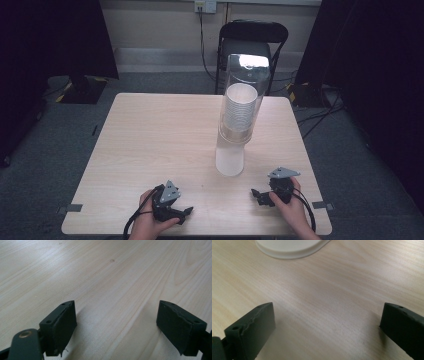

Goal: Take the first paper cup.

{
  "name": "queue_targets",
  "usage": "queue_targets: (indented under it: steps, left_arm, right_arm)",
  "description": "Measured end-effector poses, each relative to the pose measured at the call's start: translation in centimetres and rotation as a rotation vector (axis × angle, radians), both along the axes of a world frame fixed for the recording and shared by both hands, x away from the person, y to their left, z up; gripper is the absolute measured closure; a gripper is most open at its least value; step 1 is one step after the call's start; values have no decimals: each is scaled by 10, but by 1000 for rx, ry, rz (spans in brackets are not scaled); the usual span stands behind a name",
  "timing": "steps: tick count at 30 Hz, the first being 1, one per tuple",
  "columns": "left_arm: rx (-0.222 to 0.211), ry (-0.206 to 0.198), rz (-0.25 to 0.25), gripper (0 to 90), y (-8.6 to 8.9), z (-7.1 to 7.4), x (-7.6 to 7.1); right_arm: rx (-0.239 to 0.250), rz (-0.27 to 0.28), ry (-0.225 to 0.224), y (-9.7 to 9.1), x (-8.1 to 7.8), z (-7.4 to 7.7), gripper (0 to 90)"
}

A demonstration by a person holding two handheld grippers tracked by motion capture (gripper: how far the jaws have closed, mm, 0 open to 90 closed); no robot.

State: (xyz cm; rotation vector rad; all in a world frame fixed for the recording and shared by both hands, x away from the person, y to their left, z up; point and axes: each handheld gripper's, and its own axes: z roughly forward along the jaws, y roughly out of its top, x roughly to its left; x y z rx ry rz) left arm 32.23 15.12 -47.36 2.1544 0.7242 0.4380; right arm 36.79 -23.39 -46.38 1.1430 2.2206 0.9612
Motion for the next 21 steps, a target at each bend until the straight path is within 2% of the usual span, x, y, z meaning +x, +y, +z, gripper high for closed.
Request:
queue_targets:
  steps: [8,9,10,11,12,13,14,15,16,17,21]
  left_arm:
    - [3,-1,-1,158,0,0,1]
    - [16,1,-1,158,0,1,1]
    - [16,1,-1,158,0,1,1]
    - [10,3,4,158,0,1,1]
    - [10,3,4,158,0,1,1]
    - [12,2,3,159,0,1,1]
    - [12,2,3,158,0,1,1]
    - [13,2,4,158,0,1,1]
    - [13,2,4,158,0,1,1]
    - [13,2,3,158,0,1,1]
    - [15,3,3,158,0,1,2]
  right_arm:
    - [4,-27,-2,5,4,0,0]
    - [11,-48,-15,5,5,1,55]
    - [11,-48,-15,5,5,1,55]
    - [32,-53,-39,7,7,3,182]
    - [32,-53,-39,7,7,3,182]
    - [54,-41,-44,9,10,6,113]
    - [54,-41,-44,9,10,6,113]
    - [68,-13,-76,13,12,12,153]
    - [68,-13,-76,13,12,12,153]
    - [70,-1,-111,18,15,18,143]
    - [105,28,-130,27,21,29,145]
